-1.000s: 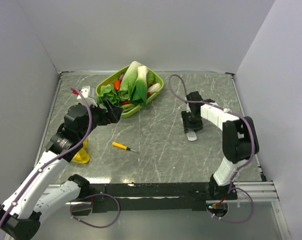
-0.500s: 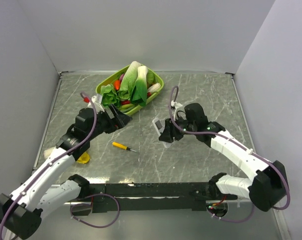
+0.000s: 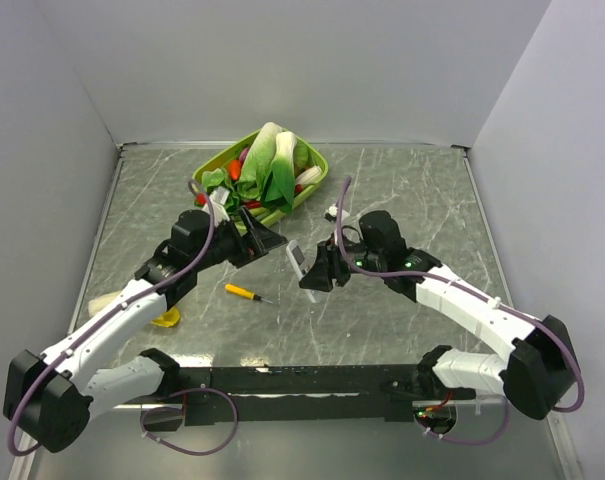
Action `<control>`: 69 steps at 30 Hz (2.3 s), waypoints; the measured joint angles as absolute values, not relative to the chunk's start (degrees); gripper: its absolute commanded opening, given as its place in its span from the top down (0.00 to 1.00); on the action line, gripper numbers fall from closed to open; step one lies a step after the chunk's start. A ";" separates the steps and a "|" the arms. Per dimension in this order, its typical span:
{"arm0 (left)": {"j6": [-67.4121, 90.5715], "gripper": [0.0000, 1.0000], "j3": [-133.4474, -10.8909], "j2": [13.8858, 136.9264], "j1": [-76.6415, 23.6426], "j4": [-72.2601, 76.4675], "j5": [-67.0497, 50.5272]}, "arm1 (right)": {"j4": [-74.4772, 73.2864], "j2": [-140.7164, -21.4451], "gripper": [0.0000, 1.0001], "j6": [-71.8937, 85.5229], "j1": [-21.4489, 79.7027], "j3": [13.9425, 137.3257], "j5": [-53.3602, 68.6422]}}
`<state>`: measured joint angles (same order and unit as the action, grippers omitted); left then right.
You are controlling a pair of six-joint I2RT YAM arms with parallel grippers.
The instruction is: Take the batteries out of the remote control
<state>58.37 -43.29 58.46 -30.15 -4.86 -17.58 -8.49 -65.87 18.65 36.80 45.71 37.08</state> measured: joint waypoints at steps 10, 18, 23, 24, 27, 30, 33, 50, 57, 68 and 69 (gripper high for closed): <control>59.66 0.22 -43.24 64.27 -33.21 -1.67 -19.68 | -6.85 -69.30 0.65 20.97 37.56 45.74 37.89; 60.84 0.65 -43.24 64.62 -33.85 -3.40 -18.74 | -6.39 -69.97 0.57 21.69 39.20 45.74 36.93; 61.60 0.99 -42.44 66.15 -33.63 -2.79 -19.27 | -6.90 -70.54 0.26 21.80 40.73 45.34 34.17; 61.89 0.99 -42.22 66.59 -33.56 -2.90 -19.44 | -6.83 -70.54 0.14 21.76 41.12 45.34 33.34; 62.33 0.99 -42.02 67.77 -33.89 -3.99 -19.59 | -7.05 -70.28 0.04 21.17 42.57 45.34 28.91; 62.72 0.99 -42.24 67.77 -33.98 -5.67 -18.57 | -7.03 -69.08 0.04 20.29 45.47 44.86 22.65; 63.96 0.99 -43.46 67.77 -33.95 -8.56 -16.43 | -7.31 -67.42 0.05 18.87 50.39 44.49 14.33; 69.49 0.72 -51.13 70.87 -33.74 -20.84 -10.85 | -16.69 -78.59 0.93 10.13 70.63 53.45 -29.04; 63.11 0.26 -53.71 70.02 -33.74 -22.44 -11.14 | -15.84 -78.15 1.00 12.32 69.08 53.47 -25.50; 51.83 0.22 -57.30 58.98 -33.56 -22.06 -7.90 | -3.77 -59.00 1.00 25.23 51.94 37.34 -1.96; 51.62 0.23 -55.75 57.52 -33.56 -20.40 -9.06 | -2.33 -56.97 1.00 26.65 50.39 35.66 -0.25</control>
